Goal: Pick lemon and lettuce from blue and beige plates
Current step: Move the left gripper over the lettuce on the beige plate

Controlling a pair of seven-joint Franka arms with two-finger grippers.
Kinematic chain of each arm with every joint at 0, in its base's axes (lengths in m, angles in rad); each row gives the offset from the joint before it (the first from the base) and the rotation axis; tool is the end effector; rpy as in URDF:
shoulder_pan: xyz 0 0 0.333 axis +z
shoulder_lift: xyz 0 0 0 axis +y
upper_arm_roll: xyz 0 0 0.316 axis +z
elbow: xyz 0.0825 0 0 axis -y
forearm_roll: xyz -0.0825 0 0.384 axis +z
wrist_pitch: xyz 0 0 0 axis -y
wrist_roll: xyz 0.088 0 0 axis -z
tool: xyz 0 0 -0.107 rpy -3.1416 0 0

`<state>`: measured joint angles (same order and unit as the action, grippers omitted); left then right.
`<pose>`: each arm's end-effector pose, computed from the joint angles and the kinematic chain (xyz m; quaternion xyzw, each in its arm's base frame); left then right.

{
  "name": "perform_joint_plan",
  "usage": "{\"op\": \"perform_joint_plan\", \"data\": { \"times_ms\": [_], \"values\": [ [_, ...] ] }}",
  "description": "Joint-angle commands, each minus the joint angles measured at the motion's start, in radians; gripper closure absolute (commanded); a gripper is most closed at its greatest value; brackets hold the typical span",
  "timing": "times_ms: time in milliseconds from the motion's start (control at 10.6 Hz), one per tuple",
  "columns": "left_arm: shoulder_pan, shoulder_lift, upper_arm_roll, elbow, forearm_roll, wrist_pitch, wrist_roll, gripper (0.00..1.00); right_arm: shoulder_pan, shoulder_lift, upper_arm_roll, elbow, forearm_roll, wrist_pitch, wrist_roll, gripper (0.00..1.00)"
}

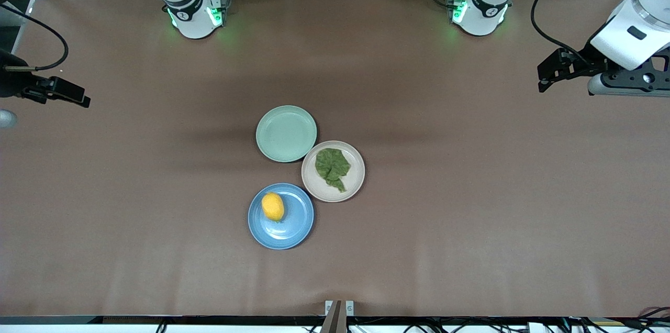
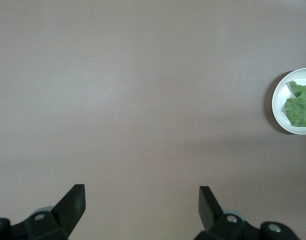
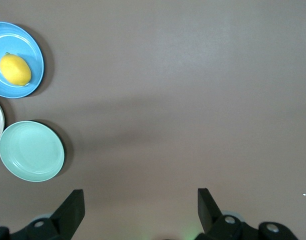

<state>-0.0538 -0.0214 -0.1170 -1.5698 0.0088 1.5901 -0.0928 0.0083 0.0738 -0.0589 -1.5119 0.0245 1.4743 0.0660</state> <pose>0.5422 -0.0933 0.6385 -0.9990 0.0390 -0.0213 0.0029 0.5658 -0.0246 0.6028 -0.9967 0.0577 0.0557 0.0096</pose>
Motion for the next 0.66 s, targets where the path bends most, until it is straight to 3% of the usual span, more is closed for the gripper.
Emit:
{"op": "perform_joint_plan", "data": {
  "times_ms": [0, 566],
  "values": [
    [0.005, 0.005, -0.001, 0.011, -0.020, -0.016, 0.024, 0.00, 0.004, -0.026, -0.002, -0.022, -0.015, 0.009, -0.008, 0.00],
    [-0.001, 0.067, 0.005, 0.033, -0.075, -0.016, 0.024, 0.00, 0.002, -0.025, -0.004, -0.022, -0.015, 0.015, -0.008, 0.00]
  ]
}}
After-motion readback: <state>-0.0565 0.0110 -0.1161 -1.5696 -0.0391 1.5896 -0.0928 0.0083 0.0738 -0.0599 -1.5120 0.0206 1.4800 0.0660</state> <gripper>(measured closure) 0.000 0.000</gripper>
